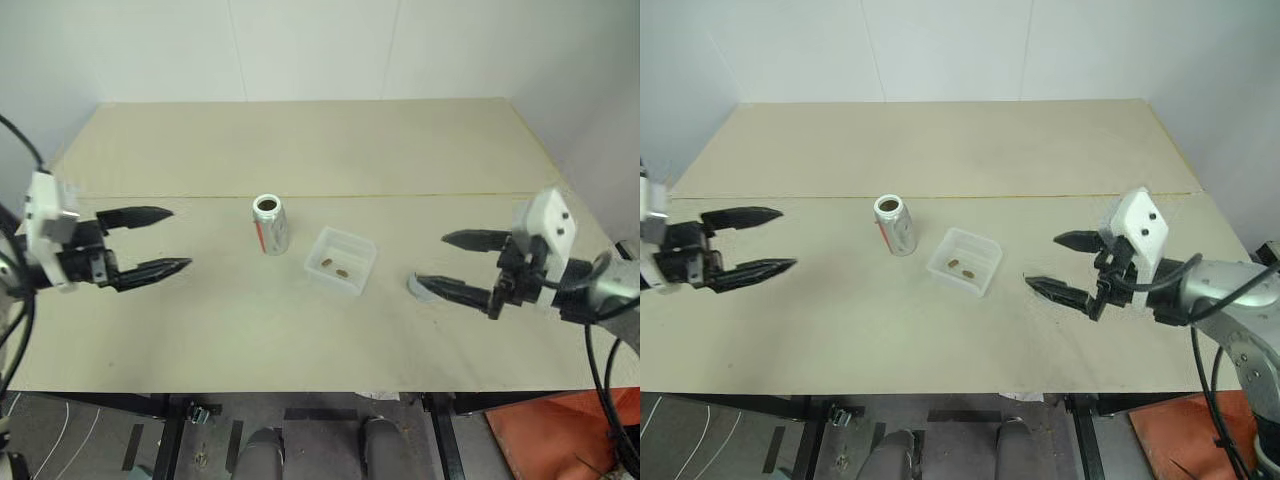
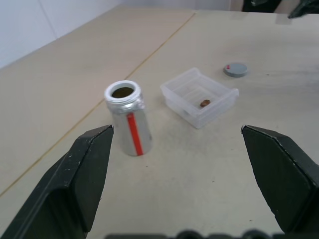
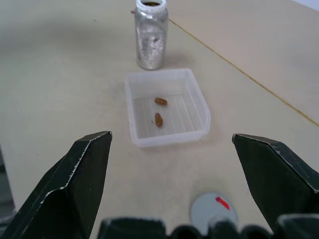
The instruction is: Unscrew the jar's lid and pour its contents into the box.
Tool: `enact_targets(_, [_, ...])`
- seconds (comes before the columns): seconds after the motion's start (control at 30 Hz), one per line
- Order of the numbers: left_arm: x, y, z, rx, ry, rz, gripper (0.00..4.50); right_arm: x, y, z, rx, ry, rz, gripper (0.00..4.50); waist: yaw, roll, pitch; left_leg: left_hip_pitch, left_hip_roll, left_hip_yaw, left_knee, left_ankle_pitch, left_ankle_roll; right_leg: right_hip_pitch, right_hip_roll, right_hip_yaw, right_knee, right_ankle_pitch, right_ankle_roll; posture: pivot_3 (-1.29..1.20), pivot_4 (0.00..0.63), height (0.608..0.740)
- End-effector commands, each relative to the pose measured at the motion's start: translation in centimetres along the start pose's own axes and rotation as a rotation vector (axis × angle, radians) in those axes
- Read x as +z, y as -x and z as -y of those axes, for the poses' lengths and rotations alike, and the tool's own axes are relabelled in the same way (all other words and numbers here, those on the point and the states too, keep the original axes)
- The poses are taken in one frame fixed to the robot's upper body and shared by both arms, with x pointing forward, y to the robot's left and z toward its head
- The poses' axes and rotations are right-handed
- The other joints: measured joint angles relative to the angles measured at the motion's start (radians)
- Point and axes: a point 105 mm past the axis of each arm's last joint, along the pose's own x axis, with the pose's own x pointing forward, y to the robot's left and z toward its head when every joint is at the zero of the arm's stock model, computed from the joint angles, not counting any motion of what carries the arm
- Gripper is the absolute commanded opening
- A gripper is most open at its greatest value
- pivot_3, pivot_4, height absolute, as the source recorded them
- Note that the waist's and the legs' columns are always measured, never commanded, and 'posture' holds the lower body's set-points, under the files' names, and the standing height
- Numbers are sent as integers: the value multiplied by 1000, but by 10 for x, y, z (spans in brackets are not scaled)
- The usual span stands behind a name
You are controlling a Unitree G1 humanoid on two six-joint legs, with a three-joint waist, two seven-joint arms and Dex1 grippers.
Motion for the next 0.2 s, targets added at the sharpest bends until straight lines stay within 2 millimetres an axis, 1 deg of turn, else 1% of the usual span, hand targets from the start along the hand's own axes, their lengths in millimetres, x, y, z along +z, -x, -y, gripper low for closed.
enact_targets(0.03, [14,5,5,0,-33,10,4458,9,0,0,-9,63,41,4500,-2,0,0,0,0,0,0,0,0,0,0,0,0,0,0,0,150,740])
enact_targets(0.13, [18,7,16,9,-15,-2,4458,10,-5,-4,4,51,64,4500,-11,0,0,0,1,0,0,0,0,-1,1,0,1,0,-1,0,150,740])
enact_targets(0.2, [20,4,22,6,-6,-4,4458,8,-6,-2,4,44,64,4500,-12,0,0,0,1,0,0,0,0,-1,1,0,1,0,-1,0,150,740])
